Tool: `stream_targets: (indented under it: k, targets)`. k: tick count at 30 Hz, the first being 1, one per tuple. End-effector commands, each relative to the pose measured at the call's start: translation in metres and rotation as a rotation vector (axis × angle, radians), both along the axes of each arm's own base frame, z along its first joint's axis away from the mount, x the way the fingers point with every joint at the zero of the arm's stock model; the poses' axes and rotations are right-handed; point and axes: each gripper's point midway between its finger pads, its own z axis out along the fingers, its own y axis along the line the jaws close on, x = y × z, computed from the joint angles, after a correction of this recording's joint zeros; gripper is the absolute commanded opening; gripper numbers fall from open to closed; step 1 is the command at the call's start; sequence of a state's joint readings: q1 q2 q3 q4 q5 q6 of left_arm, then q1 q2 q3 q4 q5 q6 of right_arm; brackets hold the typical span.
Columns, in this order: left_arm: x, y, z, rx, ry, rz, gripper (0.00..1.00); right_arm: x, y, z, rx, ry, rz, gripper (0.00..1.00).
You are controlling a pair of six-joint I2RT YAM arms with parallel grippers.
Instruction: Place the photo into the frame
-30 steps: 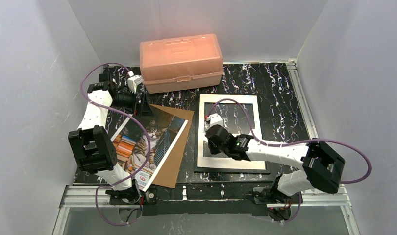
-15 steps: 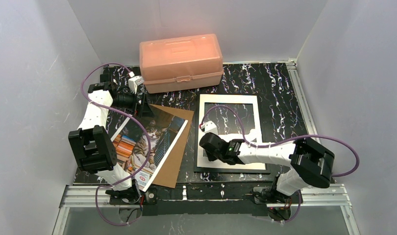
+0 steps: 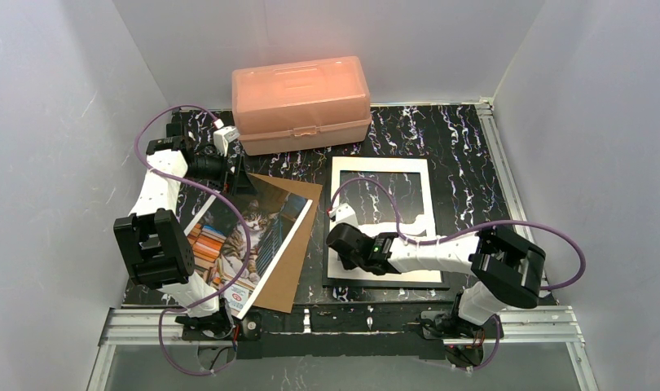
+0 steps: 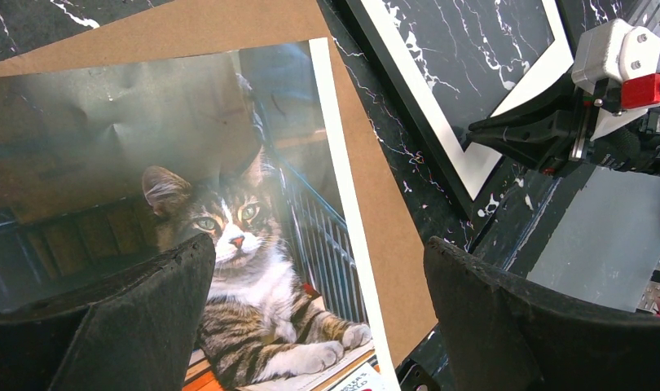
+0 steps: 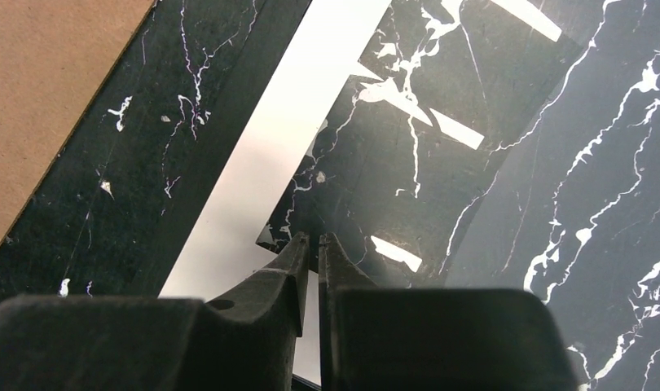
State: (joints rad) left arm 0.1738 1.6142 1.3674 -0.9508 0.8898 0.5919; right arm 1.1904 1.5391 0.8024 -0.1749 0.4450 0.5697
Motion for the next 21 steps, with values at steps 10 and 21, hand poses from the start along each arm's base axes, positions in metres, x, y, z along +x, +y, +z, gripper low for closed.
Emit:
stream_targets:
  k: [10,21]
  targets:
    - [-0.006,-0.004,0.009,-0.015,-0.011,-0.018,0.98,0.001,0.018,0.012,0.054,-0.029,-0.003,0.15]
    - [-0.006,-0.005,0.010,-0.017,-0.015,-0.019,0.98,-0.008,0.015,0.013,0.049,-0.022,0.002,0.13]
